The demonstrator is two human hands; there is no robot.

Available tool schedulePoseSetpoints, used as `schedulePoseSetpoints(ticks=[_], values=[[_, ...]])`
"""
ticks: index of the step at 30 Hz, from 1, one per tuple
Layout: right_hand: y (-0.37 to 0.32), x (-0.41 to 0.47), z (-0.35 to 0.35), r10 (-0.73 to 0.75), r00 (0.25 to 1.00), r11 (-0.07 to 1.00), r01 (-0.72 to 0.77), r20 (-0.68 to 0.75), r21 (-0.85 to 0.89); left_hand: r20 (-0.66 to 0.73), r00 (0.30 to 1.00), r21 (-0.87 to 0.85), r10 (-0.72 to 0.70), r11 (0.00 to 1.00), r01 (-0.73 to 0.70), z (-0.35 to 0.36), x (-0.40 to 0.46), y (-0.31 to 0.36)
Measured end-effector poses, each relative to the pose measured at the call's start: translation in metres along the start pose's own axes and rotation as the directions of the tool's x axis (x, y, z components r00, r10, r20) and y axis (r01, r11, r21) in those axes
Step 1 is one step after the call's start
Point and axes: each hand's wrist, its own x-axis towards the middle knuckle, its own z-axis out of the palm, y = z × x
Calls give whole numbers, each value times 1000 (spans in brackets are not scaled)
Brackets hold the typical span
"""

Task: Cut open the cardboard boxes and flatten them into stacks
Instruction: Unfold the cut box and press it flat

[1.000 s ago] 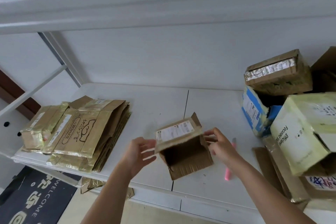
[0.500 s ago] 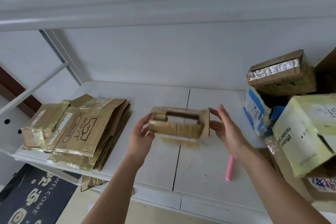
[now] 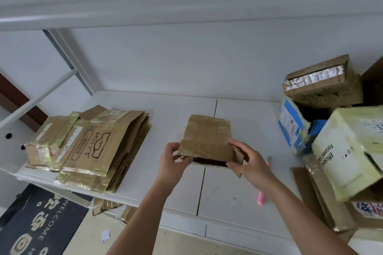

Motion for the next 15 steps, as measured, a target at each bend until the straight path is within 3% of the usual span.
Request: schedulePoseSetpoints(ticks=[6,15], values=[[-7,6,8,-72,986,993,57,-148,-105,-111,989,24,-95,995,98,8,4,4],[-10,11,19,-76,971,988,43,-228,-146,-293,953,179,-72,976,128,35,2,6]])
